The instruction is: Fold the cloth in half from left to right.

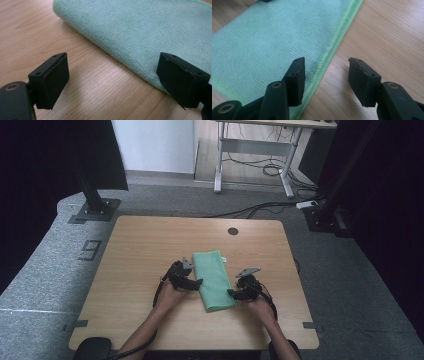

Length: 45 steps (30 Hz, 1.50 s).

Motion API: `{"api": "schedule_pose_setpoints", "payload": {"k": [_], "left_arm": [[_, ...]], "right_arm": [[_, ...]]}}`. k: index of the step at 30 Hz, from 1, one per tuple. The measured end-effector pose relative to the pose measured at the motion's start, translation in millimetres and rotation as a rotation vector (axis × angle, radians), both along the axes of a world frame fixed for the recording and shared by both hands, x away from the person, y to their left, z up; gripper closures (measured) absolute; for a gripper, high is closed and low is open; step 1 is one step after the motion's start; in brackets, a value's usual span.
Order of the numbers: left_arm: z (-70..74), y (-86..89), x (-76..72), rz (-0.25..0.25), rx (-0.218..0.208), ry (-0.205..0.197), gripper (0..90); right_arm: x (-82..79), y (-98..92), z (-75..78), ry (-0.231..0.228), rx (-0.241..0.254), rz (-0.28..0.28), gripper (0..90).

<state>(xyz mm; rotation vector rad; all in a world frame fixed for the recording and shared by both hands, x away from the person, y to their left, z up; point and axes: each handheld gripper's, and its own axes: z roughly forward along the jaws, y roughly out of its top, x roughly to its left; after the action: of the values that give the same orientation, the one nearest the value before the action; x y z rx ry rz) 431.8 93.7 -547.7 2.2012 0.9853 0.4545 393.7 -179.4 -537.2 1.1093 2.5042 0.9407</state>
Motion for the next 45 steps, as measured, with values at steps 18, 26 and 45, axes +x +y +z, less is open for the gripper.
{"api": "schedule_pose_setpoints", "payload": {"k": [18,26,45], "left_arm": [[0.1,35.0,1.7,0.057,-0.012,0.015,11.6],[6.1,35.7,-5.2,0.03,-0.024,0.007,11.8],[32.2,77.9,-61.5,-0.031,-0.071,0.026,4.4]], "right_arm": [[-12.8,47.9,-1.4,-0.019,-0.005,0.083,37.9],[-12.0,43.8,0.5,-0.032,0.002,0.063,31.5],[-24.9,6.0,17.1,-0.096,0.033,0.016,10.1]]}}
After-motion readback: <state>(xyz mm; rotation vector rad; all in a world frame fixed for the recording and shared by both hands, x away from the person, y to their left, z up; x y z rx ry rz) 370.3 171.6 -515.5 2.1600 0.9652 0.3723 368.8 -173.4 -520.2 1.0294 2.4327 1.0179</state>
